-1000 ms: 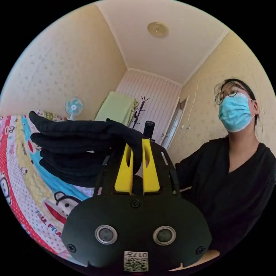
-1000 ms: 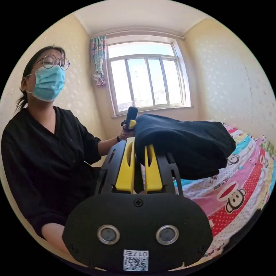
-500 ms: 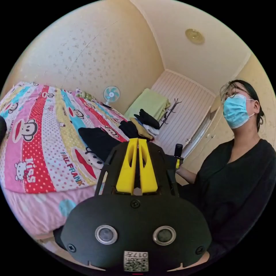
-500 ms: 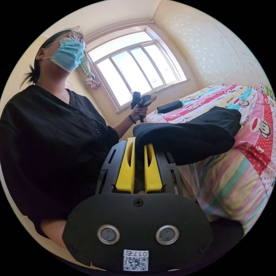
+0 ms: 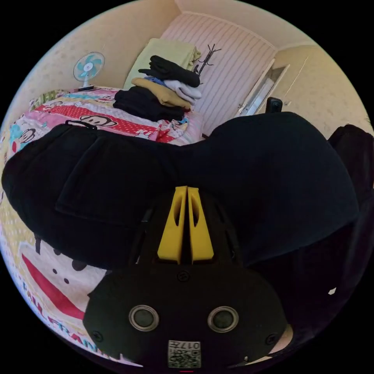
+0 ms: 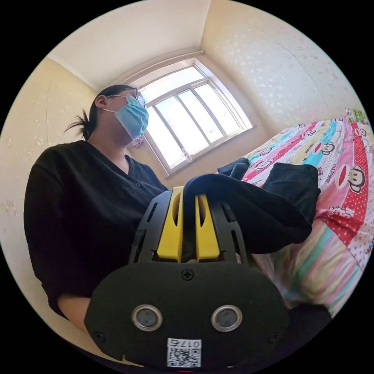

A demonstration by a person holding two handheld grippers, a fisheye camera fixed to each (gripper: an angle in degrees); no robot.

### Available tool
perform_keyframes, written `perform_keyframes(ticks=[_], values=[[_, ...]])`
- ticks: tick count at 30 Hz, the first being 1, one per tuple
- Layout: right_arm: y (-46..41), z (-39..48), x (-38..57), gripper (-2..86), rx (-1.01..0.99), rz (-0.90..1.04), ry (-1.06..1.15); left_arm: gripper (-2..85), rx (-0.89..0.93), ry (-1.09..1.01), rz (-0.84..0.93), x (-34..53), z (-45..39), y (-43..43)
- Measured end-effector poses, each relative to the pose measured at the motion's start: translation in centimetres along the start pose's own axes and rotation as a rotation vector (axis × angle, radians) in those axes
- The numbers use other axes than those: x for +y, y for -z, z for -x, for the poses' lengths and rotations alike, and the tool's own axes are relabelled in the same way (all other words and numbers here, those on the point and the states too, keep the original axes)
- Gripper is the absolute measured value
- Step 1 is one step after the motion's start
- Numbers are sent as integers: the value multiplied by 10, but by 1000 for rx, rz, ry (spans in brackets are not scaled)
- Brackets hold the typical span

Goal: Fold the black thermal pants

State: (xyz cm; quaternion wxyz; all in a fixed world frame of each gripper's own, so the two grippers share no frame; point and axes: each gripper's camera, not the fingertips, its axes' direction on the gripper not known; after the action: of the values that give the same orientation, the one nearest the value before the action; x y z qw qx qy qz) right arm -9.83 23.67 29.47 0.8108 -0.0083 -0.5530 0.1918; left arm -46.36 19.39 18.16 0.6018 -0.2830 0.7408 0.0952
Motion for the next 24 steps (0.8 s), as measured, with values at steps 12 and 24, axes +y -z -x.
perform_keyframes(ticks=[12,24], values=[[-86,-425,-176,47,198,375,-528,-10,248,223,-82,43,86,72],[-29,-547,-89,59,230,280,-775,-10,105,403,-799,89,84,192]])
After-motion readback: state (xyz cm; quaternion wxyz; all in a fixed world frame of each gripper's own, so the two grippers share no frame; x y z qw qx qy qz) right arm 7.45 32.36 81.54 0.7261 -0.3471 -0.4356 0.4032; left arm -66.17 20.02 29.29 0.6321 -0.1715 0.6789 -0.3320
